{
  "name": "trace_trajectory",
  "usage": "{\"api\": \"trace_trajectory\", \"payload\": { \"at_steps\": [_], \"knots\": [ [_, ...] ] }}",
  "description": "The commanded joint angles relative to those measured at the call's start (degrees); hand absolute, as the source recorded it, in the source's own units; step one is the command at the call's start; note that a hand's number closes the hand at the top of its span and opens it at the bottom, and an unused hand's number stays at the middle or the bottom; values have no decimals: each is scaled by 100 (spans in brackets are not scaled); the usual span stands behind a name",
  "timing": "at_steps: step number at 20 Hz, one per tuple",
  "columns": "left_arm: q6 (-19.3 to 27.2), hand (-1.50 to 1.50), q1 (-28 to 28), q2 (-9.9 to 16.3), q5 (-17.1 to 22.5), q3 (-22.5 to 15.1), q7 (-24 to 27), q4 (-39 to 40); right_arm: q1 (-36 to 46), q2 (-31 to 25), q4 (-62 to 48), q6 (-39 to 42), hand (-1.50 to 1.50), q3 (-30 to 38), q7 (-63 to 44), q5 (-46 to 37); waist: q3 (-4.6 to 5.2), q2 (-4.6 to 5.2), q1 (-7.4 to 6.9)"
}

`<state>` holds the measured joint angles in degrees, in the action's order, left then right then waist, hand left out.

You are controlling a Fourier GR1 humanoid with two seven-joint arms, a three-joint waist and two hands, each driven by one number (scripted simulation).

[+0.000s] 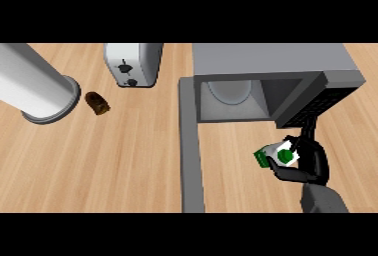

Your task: Pick up the milk, place it into the microwave and close the microwave

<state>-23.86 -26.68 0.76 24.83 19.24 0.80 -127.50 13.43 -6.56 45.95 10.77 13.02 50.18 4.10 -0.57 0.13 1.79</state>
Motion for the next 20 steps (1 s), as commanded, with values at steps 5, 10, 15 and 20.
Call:
{"api": "trace_trajectory", "payload": {
  "at_steps": [5, 10, 15, 20],
  "knots": [
    [-186, -150, -188, 12, 148, 131, 67, -33, 124, 344, 1783, -876, 150, -703, -876, -522, 80, -85, -171],
    [-122, -150, 24, 73, 79, 109, 10, 113, 506, 458, 2040, -1502, 150, -905, -1830, -798, 73, -47, -234],
    [-54, -150, 91, 144, 166, 173, -126, 28, 964, 527, 1871, -1920, 150, -1023, -2290, -989, 63, -24, -300],
    [-220, -150, 193, 125, 72, 120, -38, 283, 2426, 483, 406, -2025, 150, -657, -2397, -931, 52, 36, -392]
  ]
}}
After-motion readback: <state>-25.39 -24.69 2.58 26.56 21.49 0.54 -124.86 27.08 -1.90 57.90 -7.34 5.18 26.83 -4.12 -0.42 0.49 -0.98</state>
